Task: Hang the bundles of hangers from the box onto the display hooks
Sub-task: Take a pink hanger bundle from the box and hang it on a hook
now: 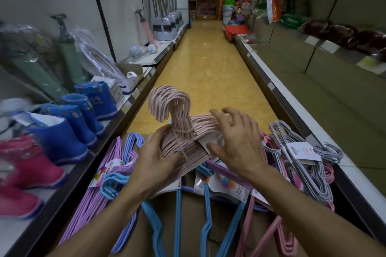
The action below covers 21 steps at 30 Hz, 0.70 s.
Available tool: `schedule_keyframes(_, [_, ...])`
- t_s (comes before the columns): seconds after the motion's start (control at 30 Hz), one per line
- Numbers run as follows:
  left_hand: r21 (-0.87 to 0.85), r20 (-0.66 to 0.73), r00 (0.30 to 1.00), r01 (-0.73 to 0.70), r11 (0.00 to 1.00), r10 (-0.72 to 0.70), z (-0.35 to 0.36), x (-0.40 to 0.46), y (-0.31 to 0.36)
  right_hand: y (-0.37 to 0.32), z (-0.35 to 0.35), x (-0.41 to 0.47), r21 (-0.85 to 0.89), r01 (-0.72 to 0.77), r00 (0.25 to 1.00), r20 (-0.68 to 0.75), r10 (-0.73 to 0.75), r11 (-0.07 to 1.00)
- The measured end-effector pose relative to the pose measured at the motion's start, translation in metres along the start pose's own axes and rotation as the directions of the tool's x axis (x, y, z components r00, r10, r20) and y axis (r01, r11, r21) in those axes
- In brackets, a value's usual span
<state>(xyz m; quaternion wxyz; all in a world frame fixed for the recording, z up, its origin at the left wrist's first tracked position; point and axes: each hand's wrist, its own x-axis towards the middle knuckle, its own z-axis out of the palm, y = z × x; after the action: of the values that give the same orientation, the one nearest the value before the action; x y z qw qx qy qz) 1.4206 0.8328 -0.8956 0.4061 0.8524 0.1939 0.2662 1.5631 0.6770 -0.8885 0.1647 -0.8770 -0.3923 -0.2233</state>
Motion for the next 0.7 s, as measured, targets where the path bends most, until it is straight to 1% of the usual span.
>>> schedule_keyframes(0.1, [0.05, 0.029, 0.998, -0.064, 0.997, 0.063, -0.033, -0.004, 0.035, -0.008, -0.032, 0.016, -0.043, 0.141, 0.988, 0.063, -0.138, 0.989])
schedule_keyframes(0.2, [0.099, 0.054, 0.993, -0.107, 0.989, 0.102, -0.073, -0.005, 0.077, -0.023, -0.077, 0.032, -0.021, 0.194, 0.978, 0.075, -0.192, 0.981])
schedule_keyframes(0.27, [0.121, 0.069, 0.992, -0.118, 0.986, 0.11, -0.1, -0.003, 0.108, -0.038, -0.112, 0.042, 0.045, 0.187, 0.979, 0.08, -0.19, 0.981])
schedule_keyframes(0.33, [0.13, 0.056, 0.991, -0.127, 0.983, 0.121, -0.131, 0.004, 0.141, -0.056, -0.153, 0.057, 0.158, 0.16, 0.979, 0.101, -0.177, 0.974])
schedule_keyframes(0.4, [0.164, 0.037, 0.992, -0.126, 0.978, 0.121, -0.164, 0.011, 0.179, -0.072, -0.197, 0.077, 0.234, 0.16, 0.978, 0.093, -0.186, 0.959])
schedule_keyframes(0.53, [0.24, -0.02, 0.989, -0.136, 0.961, 0.145, -0.234, 0.036, 0.261, -0.1, -0.288, 0.134, 0.27, 0.163, 0.984, 0.024, -0.176, 0.949])
schedule_keyframes(0.63, [0.298, -0.041, 0.985, -0.148, 0.943, 0.168, -0.287, 0.054, 0.324, -0.119, -0.355, 0.177, 0.264, 0.156, 0.986, 0.011, -0.165, 0.952])
schedule_keyframes(0.7, [0.366, -0.047, 0.983, -0.149, 0.919, 0.178, -0.322, 0.066, 0.367, -0.132, -0.401, 0.204, 0.316, 0.166, 0.985, -0.004, -0.173, 0.934])
